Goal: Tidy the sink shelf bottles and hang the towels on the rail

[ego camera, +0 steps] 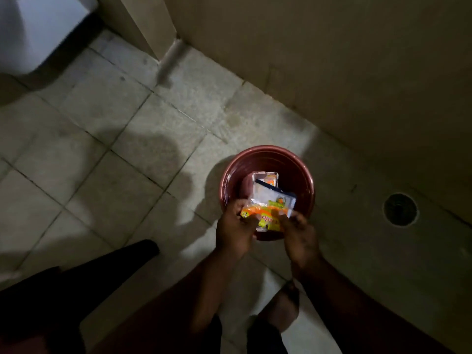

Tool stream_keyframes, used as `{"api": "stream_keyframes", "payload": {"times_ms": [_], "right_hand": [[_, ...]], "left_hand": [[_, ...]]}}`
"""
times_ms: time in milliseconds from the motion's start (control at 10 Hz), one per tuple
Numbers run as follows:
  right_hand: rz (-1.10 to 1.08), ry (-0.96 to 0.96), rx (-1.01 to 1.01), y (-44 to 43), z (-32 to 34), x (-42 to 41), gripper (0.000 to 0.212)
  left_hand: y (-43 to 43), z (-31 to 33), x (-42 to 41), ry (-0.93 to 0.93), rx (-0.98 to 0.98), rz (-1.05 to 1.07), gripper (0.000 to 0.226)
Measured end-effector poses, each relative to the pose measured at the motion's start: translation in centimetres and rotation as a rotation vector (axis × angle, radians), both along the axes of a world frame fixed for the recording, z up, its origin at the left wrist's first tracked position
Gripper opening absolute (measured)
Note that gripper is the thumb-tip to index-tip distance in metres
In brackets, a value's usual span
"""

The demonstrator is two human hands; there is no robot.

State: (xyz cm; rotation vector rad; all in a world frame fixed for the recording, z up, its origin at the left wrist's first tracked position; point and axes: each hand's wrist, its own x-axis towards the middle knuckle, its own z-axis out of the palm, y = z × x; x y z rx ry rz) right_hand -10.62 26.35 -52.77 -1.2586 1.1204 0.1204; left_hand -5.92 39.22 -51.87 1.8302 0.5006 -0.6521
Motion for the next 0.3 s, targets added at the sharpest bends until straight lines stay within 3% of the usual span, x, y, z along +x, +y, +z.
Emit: {"api": "stream_keyframes", "payload": {"times_ms": [100, 200, 300], "right_hand": [[-0.052, 0.044, -0.010, -0.1, -1.6, -0.5, 0.023], [-0.046, 0.060, -0.027, -0.1, -2.2, -2.0, 0.024], [0.025, 0.048, -0.060, 0.4, -1.0, -3.0, 0.012]], "left_hand": [[0.8, -1.9, -0.5, -0.002, -0.036, 0.011, 0.057], [1.8, -1.4, -1.5, -0.095, 0.050, -0.125, 0.070], [2.3, 0.0, -2.3, -0.242, 0.179, -0.323, 0.078]]}}
